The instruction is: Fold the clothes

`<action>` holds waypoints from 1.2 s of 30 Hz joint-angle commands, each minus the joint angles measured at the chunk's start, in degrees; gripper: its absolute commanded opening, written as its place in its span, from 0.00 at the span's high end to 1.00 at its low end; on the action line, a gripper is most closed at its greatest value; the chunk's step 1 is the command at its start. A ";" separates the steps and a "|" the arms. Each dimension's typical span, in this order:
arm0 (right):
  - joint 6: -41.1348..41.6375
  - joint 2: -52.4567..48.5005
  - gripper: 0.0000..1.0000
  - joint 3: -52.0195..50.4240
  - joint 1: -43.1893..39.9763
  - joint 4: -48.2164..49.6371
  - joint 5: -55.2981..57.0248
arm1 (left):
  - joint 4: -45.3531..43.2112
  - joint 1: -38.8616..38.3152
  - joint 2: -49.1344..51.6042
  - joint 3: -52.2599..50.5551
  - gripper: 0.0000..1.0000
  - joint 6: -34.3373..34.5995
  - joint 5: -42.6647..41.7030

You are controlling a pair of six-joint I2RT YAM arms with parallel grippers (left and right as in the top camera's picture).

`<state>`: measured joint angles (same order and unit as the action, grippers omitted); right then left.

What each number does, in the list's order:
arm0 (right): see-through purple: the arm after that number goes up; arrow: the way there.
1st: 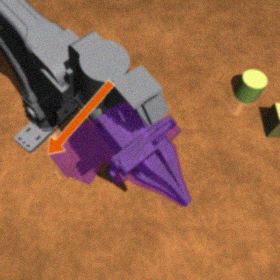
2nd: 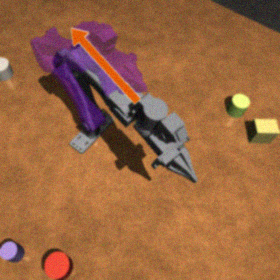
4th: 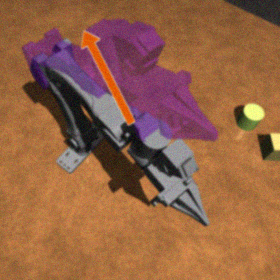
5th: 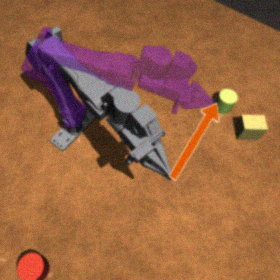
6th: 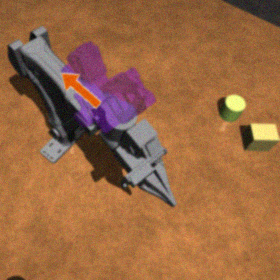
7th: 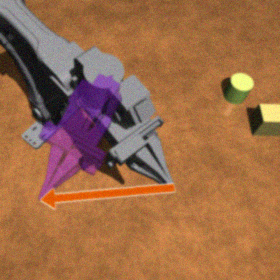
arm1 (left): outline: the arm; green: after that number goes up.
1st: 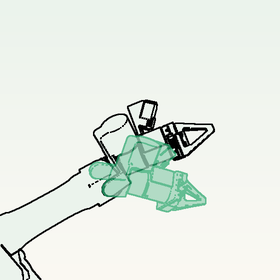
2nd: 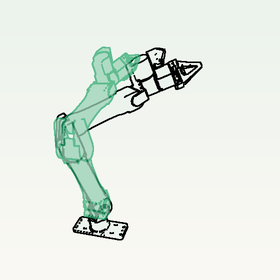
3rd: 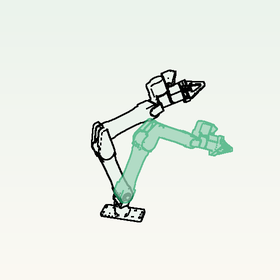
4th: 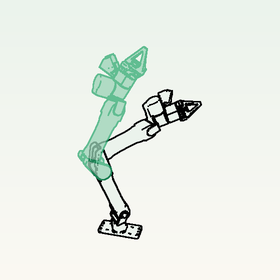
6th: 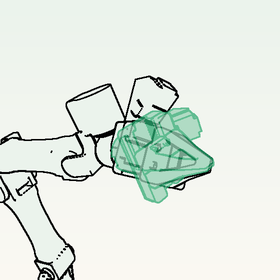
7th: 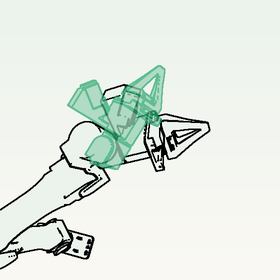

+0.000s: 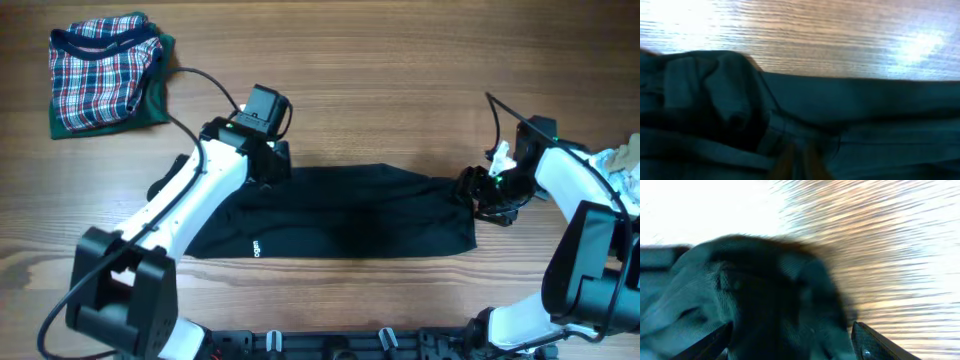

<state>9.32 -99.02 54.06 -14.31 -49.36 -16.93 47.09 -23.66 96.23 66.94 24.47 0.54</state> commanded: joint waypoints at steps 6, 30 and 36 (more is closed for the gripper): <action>-0.85 0.46 0.24 -2.12 0.22 2.49 1.66 | -0.46 -1.25 2.27 -3.74 0.96 2.99 2.54; -5.60 0.35 0.96 0.24 5.79 5.55 -9.44 | -1.92 -1.25 2.27 -3.74 0.94 3.19 2.51; -4.24 0.35 0.96 6.43 -2.89 1.95 -7.91 | -1.92 -1.25 2.27 -3.74 0.94 3.19 2.51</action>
<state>3.90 -98.21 59.44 -13.02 -46.94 -26.30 45.30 -24.75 98.04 63.68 26.89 2.26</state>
